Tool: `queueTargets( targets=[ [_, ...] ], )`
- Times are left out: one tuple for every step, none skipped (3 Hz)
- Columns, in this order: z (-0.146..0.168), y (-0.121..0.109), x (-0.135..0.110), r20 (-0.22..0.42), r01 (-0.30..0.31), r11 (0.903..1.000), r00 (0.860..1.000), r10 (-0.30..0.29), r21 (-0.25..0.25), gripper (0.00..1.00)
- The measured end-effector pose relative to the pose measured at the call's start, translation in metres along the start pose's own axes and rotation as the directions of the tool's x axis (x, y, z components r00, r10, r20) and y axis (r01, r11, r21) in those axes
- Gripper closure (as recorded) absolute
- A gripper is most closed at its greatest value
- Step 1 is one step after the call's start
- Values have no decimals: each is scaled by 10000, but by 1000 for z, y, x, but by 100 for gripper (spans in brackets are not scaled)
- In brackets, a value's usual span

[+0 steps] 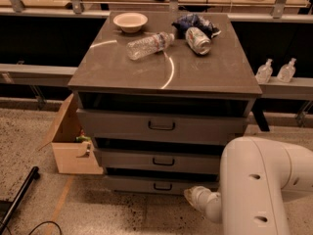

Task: Close bottom drawer

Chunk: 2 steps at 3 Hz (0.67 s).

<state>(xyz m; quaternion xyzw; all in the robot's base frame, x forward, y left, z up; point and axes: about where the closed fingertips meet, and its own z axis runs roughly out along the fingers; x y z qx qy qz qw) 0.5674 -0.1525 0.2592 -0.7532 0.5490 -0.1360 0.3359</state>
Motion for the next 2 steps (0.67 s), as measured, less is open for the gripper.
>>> queueTargets(
  targets=[
    [-55, 5, 3, 153, -487, 9960, 9986, 500, -743, 100],
    [-64, 13, 7, 75, -682, 9876, 9975, 700, -1414, 82]
  ],
)
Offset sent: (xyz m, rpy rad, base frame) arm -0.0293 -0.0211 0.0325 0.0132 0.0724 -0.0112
